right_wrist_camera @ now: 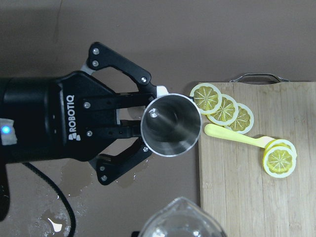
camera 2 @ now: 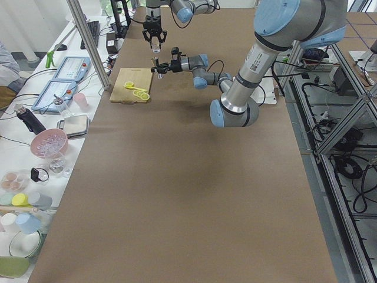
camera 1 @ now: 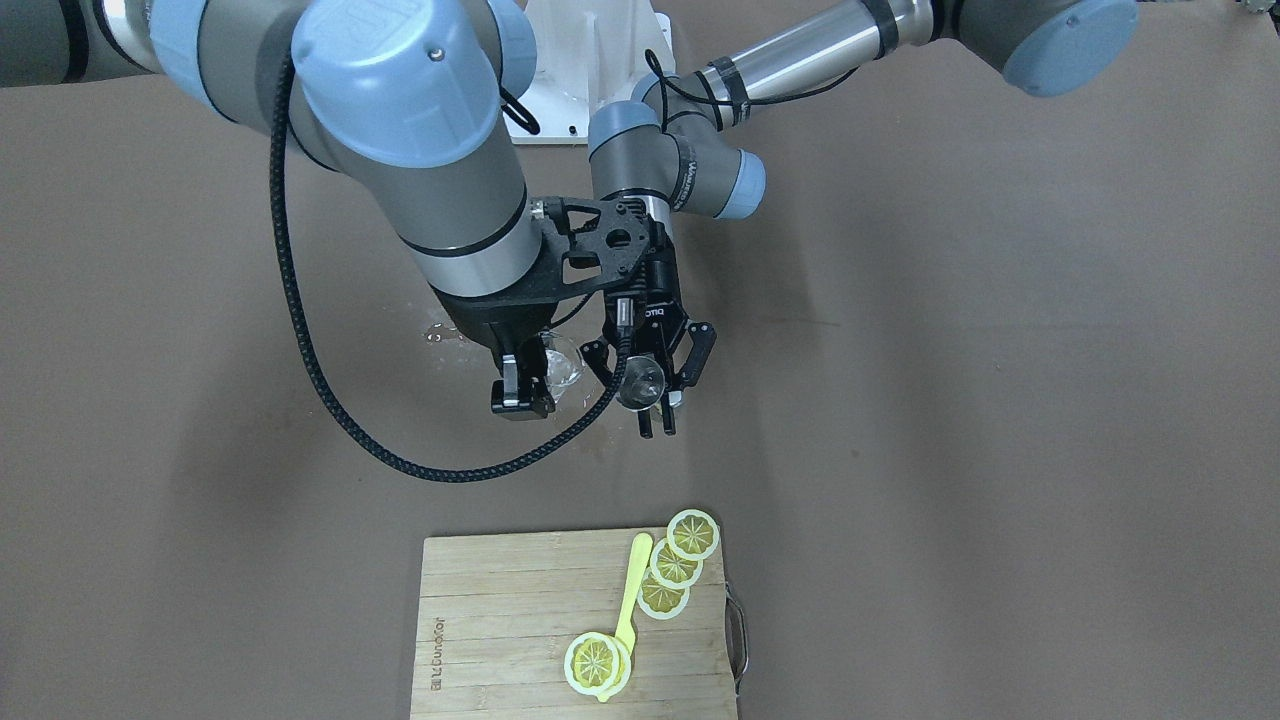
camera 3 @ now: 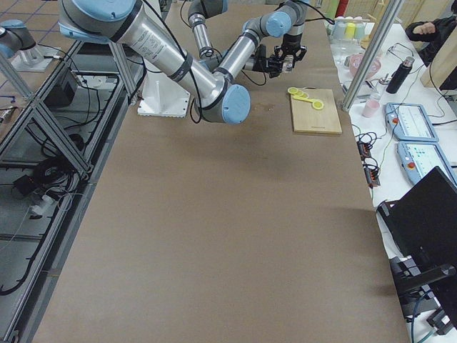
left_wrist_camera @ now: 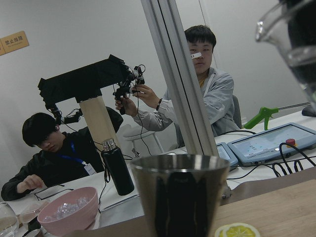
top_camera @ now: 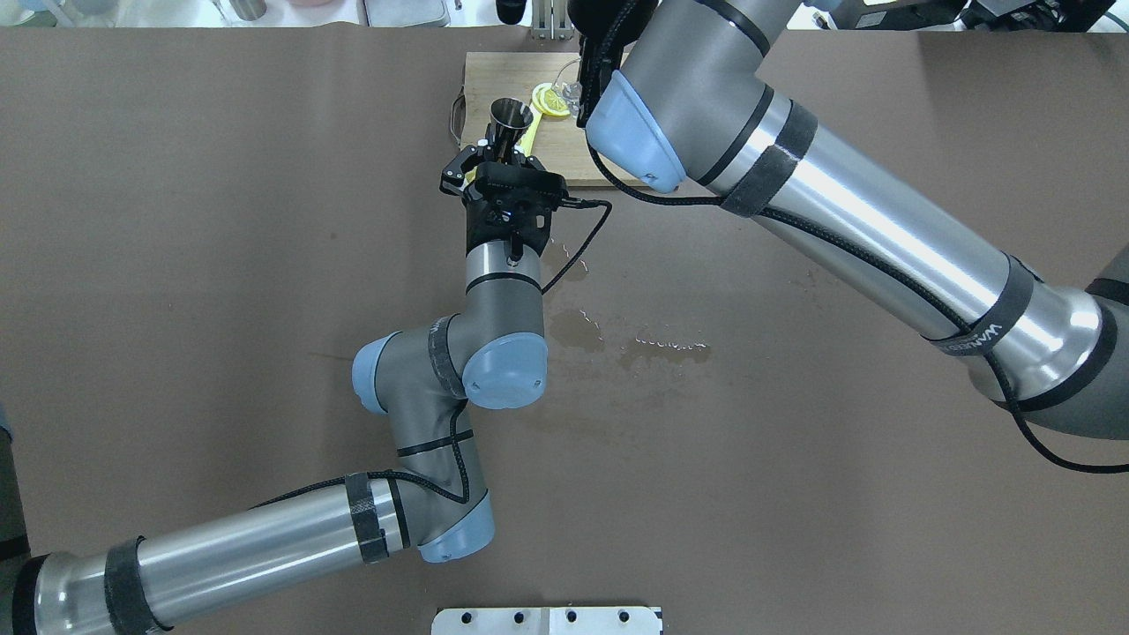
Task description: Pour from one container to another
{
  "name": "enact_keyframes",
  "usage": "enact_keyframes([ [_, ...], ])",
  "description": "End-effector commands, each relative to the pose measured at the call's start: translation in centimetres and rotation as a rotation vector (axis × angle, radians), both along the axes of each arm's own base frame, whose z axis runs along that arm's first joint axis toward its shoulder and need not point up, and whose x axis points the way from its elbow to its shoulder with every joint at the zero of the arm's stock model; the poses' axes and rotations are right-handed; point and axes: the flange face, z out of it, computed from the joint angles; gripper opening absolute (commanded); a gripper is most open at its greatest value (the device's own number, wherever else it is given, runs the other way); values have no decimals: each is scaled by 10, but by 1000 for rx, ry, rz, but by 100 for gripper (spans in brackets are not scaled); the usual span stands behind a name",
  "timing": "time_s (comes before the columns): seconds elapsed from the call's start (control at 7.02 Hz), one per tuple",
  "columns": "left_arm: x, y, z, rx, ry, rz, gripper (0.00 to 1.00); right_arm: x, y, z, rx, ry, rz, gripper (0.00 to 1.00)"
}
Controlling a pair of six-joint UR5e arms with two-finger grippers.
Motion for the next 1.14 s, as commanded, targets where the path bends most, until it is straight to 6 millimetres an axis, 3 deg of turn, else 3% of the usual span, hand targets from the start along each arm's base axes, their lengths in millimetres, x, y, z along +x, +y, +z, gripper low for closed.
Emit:
enact_keyframes([
  [0.0, -1, 0, -2, 2, 3, 0, 0, -16, -3, -9, 3, 18, -8, 0],
  [1.0, -3, 3, -6, 4, 6, 7, 0, -23, -13, -34, 22, 136, -102, 0],
])
